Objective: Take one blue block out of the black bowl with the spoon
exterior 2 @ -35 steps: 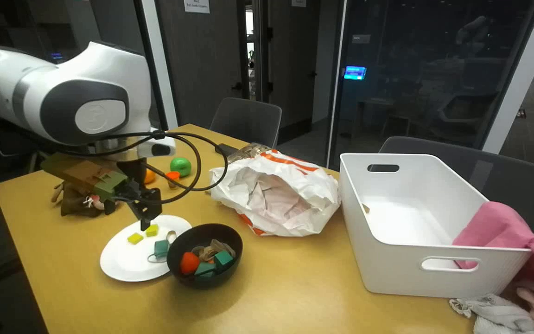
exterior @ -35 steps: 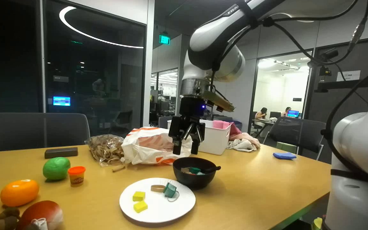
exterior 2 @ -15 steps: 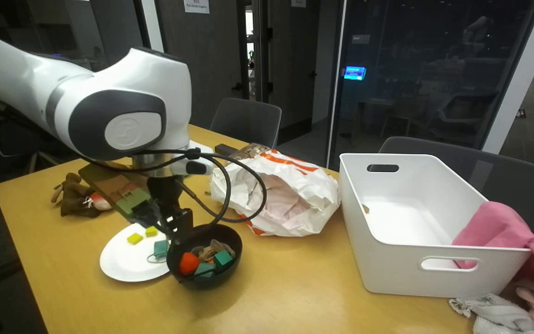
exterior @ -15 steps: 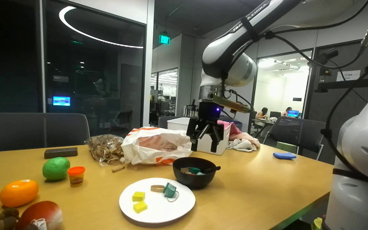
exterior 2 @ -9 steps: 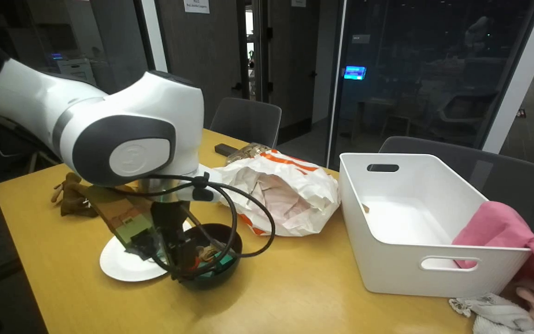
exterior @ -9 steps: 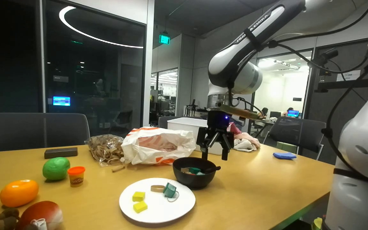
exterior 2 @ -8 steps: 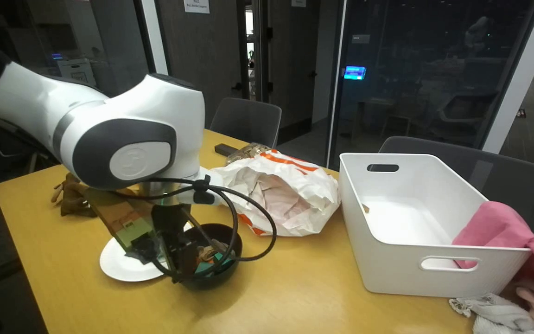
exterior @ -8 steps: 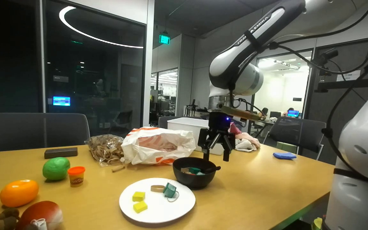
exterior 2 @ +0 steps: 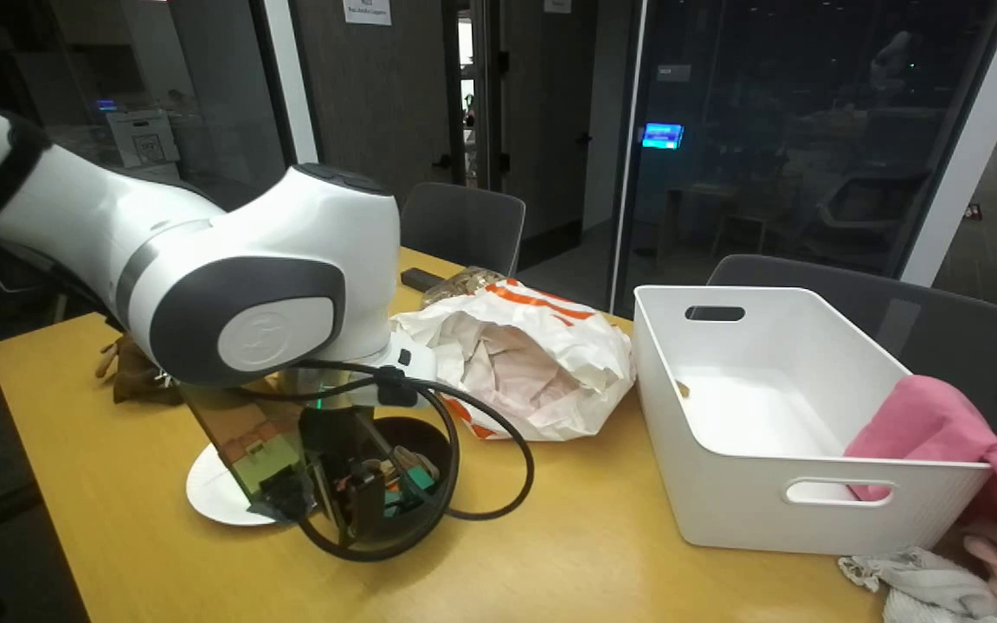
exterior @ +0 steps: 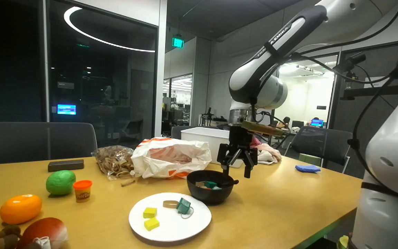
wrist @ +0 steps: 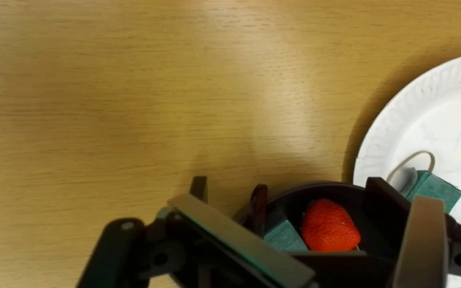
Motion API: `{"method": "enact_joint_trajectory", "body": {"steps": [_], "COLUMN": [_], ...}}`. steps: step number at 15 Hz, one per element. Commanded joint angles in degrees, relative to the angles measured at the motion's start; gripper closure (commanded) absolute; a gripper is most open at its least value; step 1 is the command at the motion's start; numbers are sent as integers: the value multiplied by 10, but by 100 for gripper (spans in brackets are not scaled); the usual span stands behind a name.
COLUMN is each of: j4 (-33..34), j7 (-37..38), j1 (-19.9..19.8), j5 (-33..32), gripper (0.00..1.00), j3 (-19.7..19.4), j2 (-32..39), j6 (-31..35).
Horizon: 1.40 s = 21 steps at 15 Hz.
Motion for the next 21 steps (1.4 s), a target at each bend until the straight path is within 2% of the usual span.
{"method": "enact_joint_trajectory", "body": {"steps": [1,5,8,9,10,11,17,19,21], "j4": [5,6,8,8,9,9,8,7,8], "j7": [-10,-12,-14,-15,-15,-15,-15,-14,-13], "j1": [1,0,0,0,1,1,1,1,1], "j5": [7,8,10,9,11,11,13,10,11], "gripper": [0,0,8,26,33,33,79,91,93], "j3": [-7,-12,-16,-17,-18,-18,-19,-17,-18], "j2": [18,33,41,42,45,45,42,39,39], "j6": [33,50,54,55,57,58,59,60,60]}}
